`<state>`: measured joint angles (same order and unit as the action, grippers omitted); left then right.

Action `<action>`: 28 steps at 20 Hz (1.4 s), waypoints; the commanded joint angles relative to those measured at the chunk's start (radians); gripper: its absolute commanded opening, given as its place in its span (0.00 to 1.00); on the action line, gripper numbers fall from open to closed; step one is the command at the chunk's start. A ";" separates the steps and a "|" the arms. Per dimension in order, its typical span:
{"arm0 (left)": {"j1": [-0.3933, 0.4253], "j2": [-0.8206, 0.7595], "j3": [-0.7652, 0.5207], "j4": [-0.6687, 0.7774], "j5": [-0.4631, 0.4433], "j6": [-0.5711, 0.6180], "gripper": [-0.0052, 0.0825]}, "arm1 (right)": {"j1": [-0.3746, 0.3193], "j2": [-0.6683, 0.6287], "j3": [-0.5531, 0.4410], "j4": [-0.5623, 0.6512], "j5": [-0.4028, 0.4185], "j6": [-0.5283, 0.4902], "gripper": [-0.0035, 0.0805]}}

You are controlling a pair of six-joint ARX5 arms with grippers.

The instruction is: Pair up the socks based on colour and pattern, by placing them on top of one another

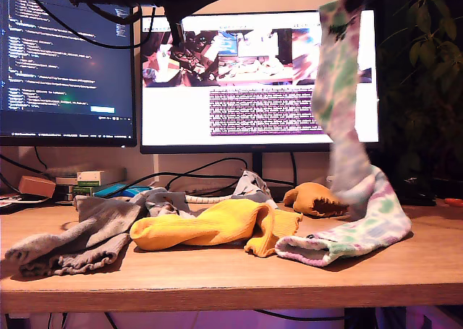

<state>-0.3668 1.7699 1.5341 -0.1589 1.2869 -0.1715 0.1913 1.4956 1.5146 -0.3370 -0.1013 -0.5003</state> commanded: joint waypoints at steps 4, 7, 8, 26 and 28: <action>-0.002 0.016 0.000 -0.030 0.002 0.024 0.06 | 0.003 0.027 -0.005 -0.061 0.006 -0.063 0.03; -0.002 0.016 0.000 -0.049 0.002 0.023 0.06 | -0.006 0.073 -0.005 -0.149 0.053 -0.189 0.03; -0.003 0.016 0.000 -0.059 0.002 0.023 0.06 | -0.012 0.091 -0.005 -0.154 0.068 -0.204 0.03; -0.002 0.016 0.000 -0.095 -0.016 0.061 0.06 | -0.019 0.108 0.026 0.186 0.527 -0.102 0.03; -0.002 0.016 0.000 -0.113 -0.016 0.076 0.06 | -0.024 0.108 0.026 0.179 0.529 -0.103 0.03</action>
<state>-0.3664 1.7699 1.5341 -0.2710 1.2678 -0.1139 0.1707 1.6207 1.5242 -0.1600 0.4263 -0.6060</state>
